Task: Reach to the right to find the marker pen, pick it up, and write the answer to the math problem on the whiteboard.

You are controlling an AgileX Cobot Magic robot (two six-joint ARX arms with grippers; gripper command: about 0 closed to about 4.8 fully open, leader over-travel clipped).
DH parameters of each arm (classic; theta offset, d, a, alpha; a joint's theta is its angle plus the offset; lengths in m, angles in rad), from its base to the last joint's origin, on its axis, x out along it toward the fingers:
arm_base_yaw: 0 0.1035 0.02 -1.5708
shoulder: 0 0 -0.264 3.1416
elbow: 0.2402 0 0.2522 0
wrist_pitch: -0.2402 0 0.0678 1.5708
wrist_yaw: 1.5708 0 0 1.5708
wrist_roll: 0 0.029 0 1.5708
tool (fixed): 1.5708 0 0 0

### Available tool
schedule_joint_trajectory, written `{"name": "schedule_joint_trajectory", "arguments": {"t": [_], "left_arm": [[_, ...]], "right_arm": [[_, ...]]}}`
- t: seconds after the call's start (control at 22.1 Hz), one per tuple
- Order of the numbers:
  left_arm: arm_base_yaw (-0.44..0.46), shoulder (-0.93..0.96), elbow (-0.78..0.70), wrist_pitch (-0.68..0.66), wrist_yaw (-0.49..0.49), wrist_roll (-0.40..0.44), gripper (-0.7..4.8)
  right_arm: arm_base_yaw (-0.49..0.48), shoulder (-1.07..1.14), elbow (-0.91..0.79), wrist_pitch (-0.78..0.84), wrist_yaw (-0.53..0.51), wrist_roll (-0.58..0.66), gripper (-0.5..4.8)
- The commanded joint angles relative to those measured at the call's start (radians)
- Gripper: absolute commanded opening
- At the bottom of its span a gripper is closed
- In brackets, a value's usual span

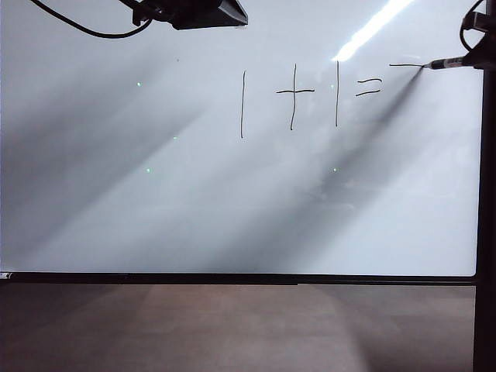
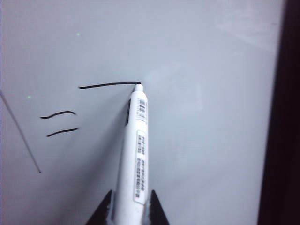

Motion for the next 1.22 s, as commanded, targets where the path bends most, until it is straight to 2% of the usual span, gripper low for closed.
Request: {"name": "schedule_joint_trajectory", "arguments": {"t": [0.05,1.22], "left_arm": [[-0.002,-0.003,0.002,0.012,0.001,0.001,-0.04],[-0.001,-0.003,0.002,0.012,0.001,0.001,-0.05]], "right_arm": [[-0.001,-0.002,0.008,0.005,0.018,-0.001,-0.07],[0.018,0.066,-0.060,0.002,0.046,-0.003,-0.07]]}}
